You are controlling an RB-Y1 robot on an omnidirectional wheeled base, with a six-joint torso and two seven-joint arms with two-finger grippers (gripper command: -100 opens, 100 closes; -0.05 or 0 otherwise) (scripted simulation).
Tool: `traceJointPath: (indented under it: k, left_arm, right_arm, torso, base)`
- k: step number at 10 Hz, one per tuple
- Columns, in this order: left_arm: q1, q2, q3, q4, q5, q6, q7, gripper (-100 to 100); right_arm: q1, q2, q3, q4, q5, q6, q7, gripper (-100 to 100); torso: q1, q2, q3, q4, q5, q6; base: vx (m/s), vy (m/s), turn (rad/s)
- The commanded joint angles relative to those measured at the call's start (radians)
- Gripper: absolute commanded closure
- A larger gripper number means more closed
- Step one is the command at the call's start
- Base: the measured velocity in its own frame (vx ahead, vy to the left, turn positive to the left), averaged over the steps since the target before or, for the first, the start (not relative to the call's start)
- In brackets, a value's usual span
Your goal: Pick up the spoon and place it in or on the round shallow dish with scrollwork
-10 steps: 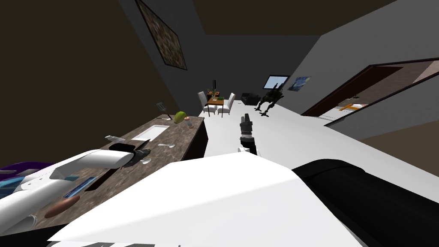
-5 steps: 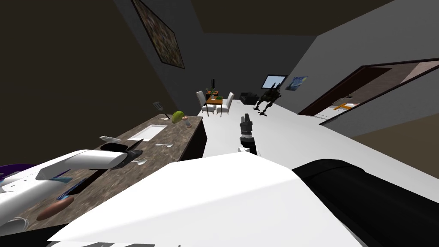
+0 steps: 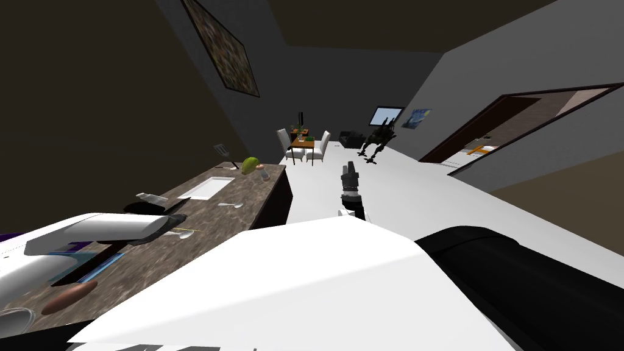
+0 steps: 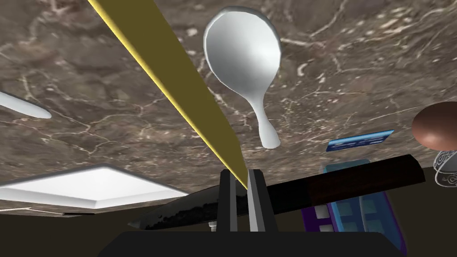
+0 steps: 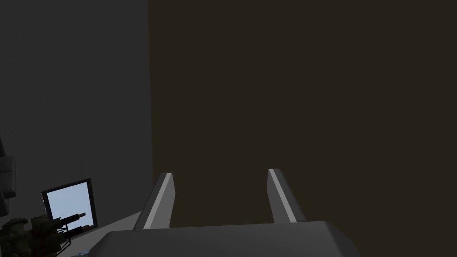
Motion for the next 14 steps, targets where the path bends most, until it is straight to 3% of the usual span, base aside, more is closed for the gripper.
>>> traceJointPath:
  k: [1, 2, 3, 8, 14]
  left_arm:
    - [0.017, 0.013, 0.023, 0.029, -0.024, 0.003, 0.005, 100]
    - [0.016, 0.024, 0.036, 0.073, -0.04, 0.005, 0.0, 100]
    - [0.016, 0.024, 0.036, 0.073, -0.04, 0.005, 0.0, 100]
    - [0.012, 0.04, 0.07, 0.175, -0.064, 0.004, -0.004, 100]
    - [-0.005, 0.034, 0.115, 0.282, -0.058, -0.015, 0.024, 100]
  right_arm:
    - [0.0, 0.0, 0.0, 0.0, 0.0, 0.0, 0.0, 0]
    - [0.0, 0.0, 0.0, 0.0, 0.0, 0.0, 0.0, 0]
    - [0.0, 0.0, 0.0, 0.0, 0.0, 0.0, 0.0, 0]
    - [0.0, 0.0, 0.0, 0.0, 0.0, 0.0, 0.0, 0]
    - [0.0, 0.0, 0.0, 0.0, 0.0, 0.0, 0.0, 0]
  torso:
    - [0.0, 0.0, 0.0, 0.0, 0.0, 0.0]
    - [-0.001, 0.001, 0.001, 0.0, 0.001, -0.001]
    - [-0.002, 0.002, 0.001, 0.0, -0.001, 0.0]
    - [0.0, 0.0, 0.0, 0.0, 0.0, 0.001]
    - [0.004, 0.002, 0.001, 0.0, 0.001, 0.0]
  base:
    - [-0.064, -0.061, -0.047]
    - [-0.067, -0.068, -0.05]
    - [-0.047, -0.048, -0.016]
    - [-0.037, -0.031, -0.03]
    - [-0.061, 0.012, -0.016]
